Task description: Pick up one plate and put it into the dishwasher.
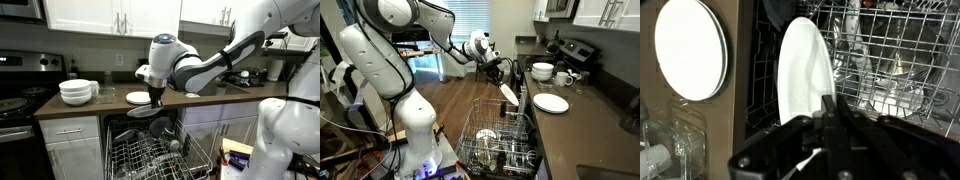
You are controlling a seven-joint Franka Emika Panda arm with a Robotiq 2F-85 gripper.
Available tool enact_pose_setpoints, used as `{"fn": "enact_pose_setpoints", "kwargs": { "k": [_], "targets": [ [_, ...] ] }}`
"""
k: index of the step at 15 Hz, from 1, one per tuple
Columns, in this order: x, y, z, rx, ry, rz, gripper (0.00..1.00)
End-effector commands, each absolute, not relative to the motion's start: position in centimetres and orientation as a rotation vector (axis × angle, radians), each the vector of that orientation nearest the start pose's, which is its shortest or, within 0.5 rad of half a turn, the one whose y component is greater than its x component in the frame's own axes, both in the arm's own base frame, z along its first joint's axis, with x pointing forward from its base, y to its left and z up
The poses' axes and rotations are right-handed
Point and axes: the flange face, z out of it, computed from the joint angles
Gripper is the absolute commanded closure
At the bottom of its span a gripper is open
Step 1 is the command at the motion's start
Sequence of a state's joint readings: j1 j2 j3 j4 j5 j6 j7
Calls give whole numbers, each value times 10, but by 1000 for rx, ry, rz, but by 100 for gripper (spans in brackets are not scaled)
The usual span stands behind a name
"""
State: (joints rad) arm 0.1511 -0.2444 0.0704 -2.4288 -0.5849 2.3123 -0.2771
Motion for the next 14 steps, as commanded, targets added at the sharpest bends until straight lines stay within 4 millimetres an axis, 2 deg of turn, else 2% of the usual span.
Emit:
{"fn": "enact_pose_setpoints", "kwargs": {
  "k": [1,6,10,14],
  "targets": [
    [467,93,403,-3193,-1519,-204,96],
    [471,84,394,-3099,-1459,-235,96],
    [471,66,394,-3008,-1339,-268,96],
    [463,48,387,-2938,-1246,-244,96]
  ]
}}
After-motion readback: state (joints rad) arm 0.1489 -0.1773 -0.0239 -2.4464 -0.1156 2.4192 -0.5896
